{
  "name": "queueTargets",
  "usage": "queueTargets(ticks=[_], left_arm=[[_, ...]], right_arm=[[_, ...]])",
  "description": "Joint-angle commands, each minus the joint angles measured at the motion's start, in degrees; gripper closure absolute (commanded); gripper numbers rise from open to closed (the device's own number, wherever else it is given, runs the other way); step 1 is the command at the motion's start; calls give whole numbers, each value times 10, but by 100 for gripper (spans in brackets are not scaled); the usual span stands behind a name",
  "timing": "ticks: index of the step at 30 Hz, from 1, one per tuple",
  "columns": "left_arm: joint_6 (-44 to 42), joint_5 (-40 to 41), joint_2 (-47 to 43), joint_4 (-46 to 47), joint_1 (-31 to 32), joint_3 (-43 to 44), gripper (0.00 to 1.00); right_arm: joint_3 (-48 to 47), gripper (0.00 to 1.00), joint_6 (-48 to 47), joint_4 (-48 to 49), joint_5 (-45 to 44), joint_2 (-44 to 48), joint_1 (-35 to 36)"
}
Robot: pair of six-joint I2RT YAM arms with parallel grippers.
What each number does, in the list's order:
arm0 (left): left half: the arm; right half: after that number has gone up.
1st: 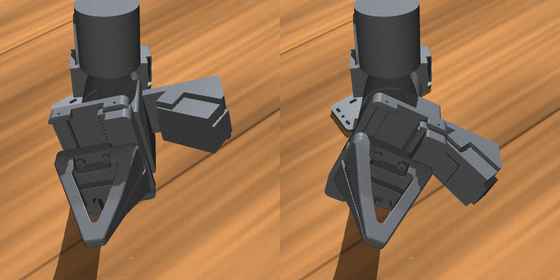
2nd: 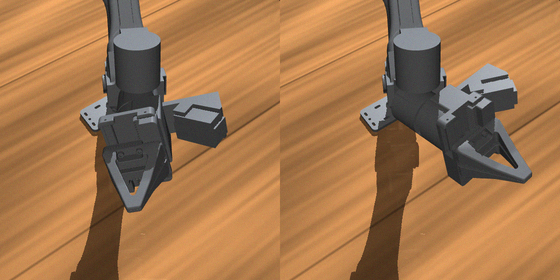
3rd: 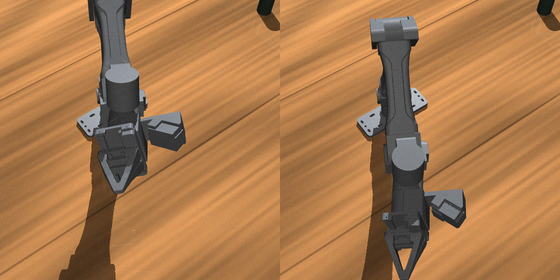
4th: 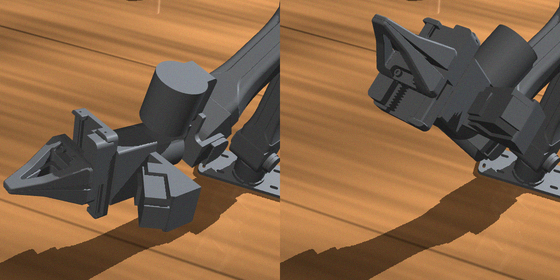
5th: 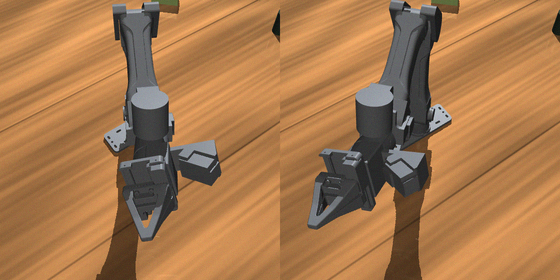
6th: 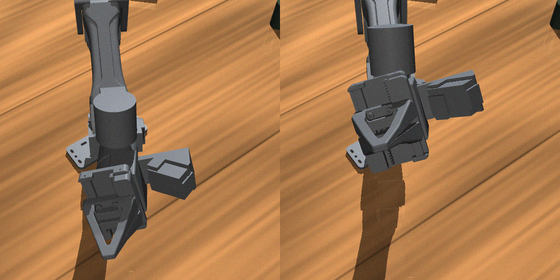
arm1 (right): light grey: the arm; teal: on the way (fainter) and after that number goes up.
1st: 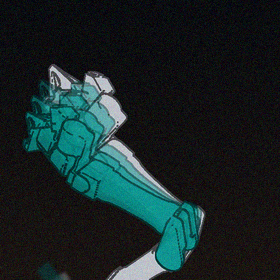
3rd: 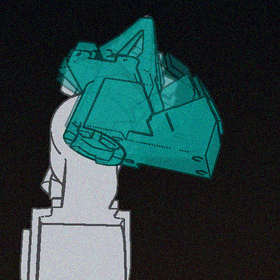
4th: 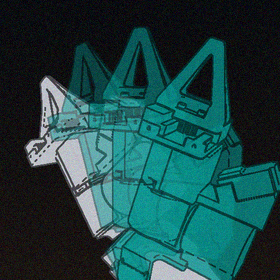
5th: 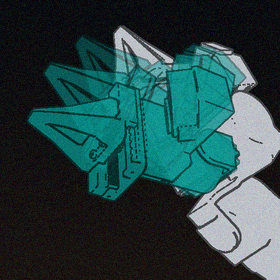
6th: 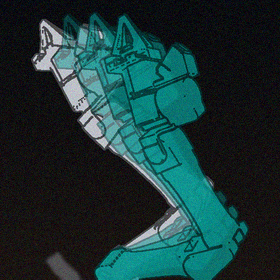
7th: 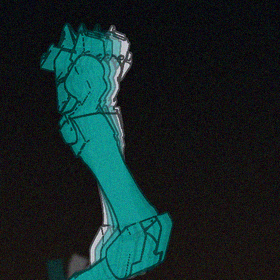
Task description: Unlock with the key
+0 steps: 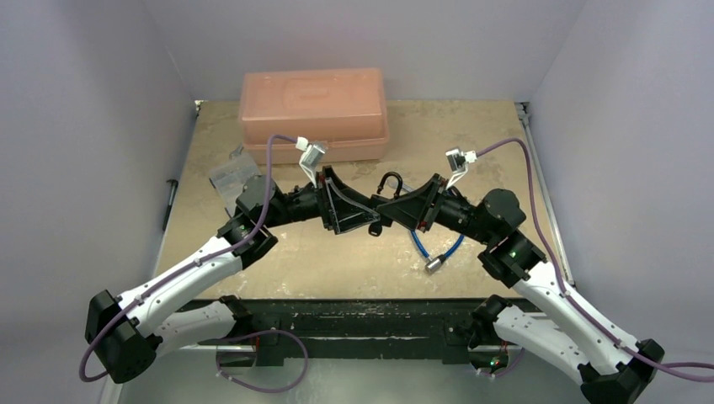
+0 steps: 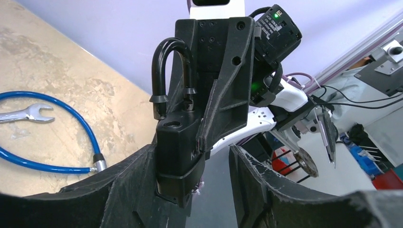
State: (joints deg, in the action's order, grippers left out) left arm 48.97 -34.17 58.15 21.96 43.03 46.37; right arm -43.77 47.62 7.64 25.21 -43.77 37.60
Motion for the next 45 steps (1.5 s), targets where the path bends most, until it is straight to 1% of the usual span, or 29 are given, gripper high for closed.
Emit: queueTargets(ticks=[1,5,9,12,18,23,26,27,28,31,32,34,35,37,38,40,41,45], left_arm=[[19,-35,9,53,0,2,42],[18,-41,11,50,0,-2,41],[18,-41,10,54,0,-9,31],[20,-41,11,58,0,-10,30],[30,-44,23,82,0,-18,44],[45,-49,38,108,0,-24,65],[48,-46,42,112,0,-23,82],[47,-41,42,110,0,-22,95],[44,-37,40,104,0,-20,100],[11,1,27,54,0,-13,100],[1,10,21,41,0,-12,100],[-14,19,13,16,0,-8,100],[-19,19,11,4,0,-6,100],[-28,16,10,-15,0,0,100],[-33,15,8,-21,0,2,100],[-44,12,4,-37,0,5,100],[-48,11,1,-44,0,7,100],[-73,5,-7,-78,0,18,100]], right_arm=[[-26,100,16,87,9,6,3],[-26,100,19,95,10,4,2],[-26,100,19,97,11,0,3],[-27,100,19,100,12,-4,2],[-25,100,25,109,17,-10,2],[-22,100,30,115,22,-13,3],[-20,100,31,115,23,-12,2],[-18,100,31,115,23,-11,3],[-18,100,30,112,22,-10,3],[-19,100,21,83,-2,-6,3],[-21,94,13,70,-7,-6,3],[-25,69,0,46,-10,-5,3],[-26,56,-2,37,-12,-3,3],[-34,30,-13,7,-36,4,2],[-42,20,-21,-20,-61,8,2],[-58,5,-34,-67,-109,14,3],[-67,2,-40,-90,-131,17,2],[-101,1,-73,-152,-174,15,3]])
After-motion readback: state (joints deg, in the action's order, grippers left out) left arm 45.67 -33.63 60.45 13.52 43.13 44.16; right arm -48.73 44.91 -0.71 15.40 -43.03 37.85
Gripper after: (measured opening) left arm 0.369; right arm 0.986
